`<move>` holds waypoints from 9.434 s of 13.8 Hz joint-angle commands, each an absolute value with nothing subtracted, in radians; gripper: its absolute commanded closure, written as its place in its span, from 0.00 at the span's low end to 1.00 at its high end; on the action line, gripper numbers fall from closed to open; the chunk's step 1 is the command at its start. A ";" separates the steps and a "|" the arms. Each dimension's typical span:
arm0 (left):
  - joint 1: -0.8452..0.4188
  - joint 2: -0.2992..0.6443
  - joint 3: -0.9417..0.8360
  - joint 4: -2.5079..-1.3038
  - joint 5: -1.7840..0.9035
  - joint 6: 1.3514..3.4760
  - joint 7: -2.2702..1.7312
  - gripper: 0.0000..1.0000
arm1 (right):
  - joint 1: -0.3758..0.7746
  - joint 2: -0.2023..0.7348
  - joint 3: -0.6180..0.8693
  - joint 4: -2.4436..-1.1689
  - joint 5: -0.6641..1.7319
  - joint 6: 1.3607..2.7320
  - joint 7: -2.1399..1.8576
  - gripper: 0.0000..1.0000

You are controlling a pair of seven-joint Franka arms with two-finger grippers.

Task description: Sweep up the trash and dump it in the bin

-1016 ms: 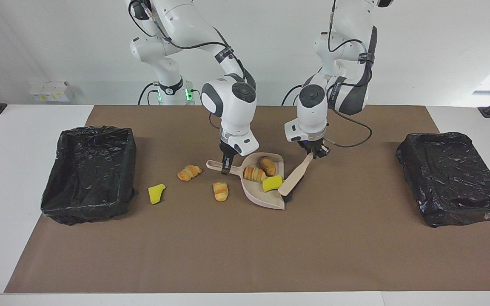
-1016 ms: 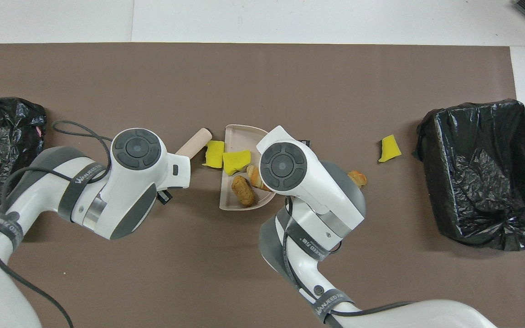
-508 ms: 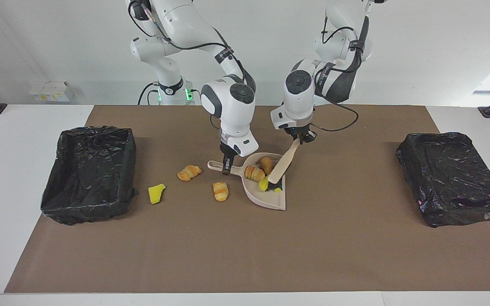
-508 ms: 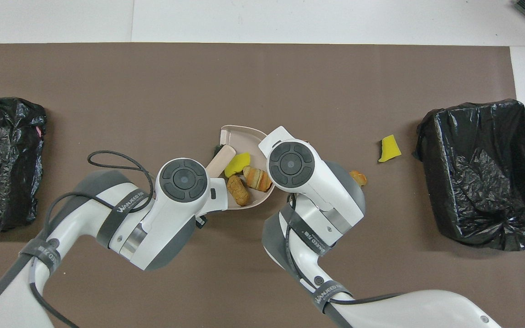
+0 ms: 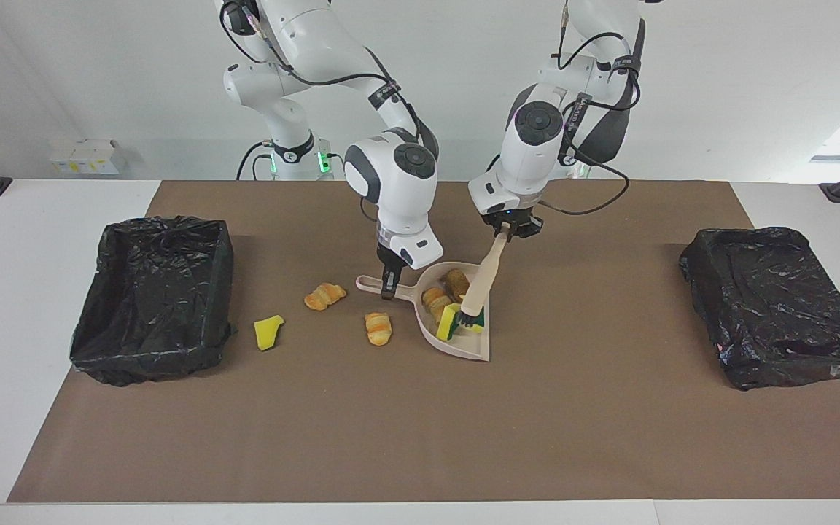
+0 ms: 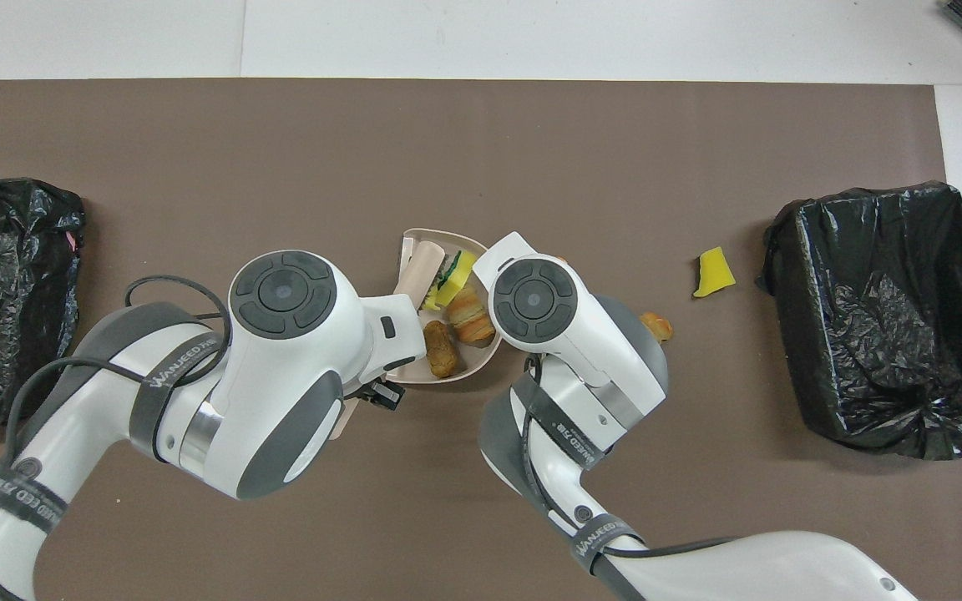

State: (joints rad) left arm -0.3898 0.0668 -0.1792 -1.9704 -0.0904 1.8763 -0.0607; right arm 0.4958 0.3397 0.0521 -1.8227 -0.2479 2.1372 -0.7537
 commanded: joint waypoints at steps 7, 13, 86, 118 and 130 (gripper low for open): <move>-0.396 -0.010 -0.209 -1.956 -0.173 1.797 -0.210 1.00 | 0.479 0.350 0.063 -1.824 -0.229 2.145 -0.778 1.00; -0.373 -0.116 -0.201 -2.060 -0.163 1.635 -0.452 1.00 | 0.417 0.335 0.063 -1.799 -0.167 2.142 -0.963 1.00; -0.020 0.014 -0.137 -1.393 0.034 1.327 -0.035 0.00 | 0.339 0.189 0.107 -1.678 -0.037 1.873 0.257 1.00; -0.239 -0.008 -0.147 -1.711 0.026 1.788 -0.329 0.00 | 0.092 0.272 0.101 -1.359 -0.072 1.632 -0.058 0.00; -0.546 0.416 -0.146 -1.727 0.115 2.207 -0.660 0.00 | -0.038 0.013 -0.008 -1.529 0.008 1.534 -0.063 0.00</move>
